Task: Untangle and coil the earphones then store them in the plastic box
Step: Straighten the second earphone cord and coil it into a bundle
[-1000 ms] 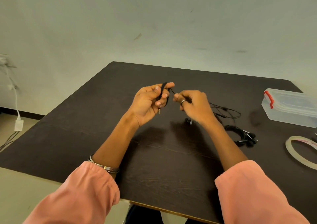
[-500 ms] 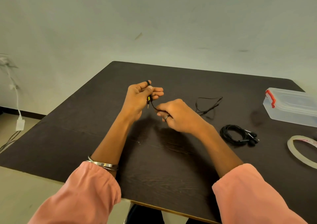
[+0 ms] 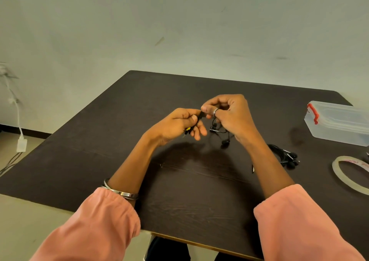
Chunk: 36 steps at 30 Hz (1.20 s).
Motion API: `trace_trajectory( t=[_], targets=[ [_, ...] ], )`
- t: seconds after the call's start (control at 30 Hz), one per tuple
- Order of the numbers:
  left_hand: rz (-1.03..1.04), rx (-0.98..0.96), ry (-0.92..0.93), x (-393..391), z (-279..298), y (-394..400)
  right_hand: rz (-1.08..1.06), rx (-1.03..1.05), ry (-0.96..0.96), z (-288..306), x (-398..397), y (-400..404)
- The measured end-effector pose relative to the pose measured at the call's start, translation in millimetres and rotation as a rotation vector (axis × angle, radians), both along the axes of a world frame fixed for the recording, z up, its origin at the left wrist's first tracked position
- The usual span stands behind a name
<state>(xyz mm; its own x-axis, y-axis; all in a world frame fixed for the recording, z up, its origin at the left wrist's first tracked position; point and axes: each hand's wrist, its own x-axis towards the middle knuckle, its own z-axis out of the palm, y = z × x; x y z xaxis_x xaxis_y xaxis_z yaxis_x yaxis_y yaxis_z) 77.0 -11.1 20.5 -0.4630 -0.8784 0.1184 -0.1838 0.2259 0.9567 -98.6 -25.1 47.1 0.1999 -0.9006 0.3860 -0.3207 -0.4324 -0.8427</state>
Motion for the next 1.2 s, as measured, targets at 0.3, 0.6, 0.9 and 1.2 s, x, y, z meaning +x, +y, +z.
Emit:
trace_trajectory(
  t=[0.3, 0.6, 0.9, 1.2],
  targets=[
    [-0.004, 0.130, 0.231, -4.1, -0.7, 2.4, -0.139, -0.065, -0.113, -12.7, -12.9, -15.0],
    [0.114, 0.228, 0.770, 7.1, 3.7, -6.1, -0.041, -0.105, 0.255, -20.1, -10.9, -16.9],
    [0.295, 0.198, 0.933, 21.3, 6.3, -11.9, 0.171, -0.274, 0.890, -25.0, 33.1, 3.5],
    [0.549, 0.065, 0.863, 22.6, 5.4, -15.0, 0.157, -0.508, 0.872, -24.4, 36.8, 9.7]
  ],
)
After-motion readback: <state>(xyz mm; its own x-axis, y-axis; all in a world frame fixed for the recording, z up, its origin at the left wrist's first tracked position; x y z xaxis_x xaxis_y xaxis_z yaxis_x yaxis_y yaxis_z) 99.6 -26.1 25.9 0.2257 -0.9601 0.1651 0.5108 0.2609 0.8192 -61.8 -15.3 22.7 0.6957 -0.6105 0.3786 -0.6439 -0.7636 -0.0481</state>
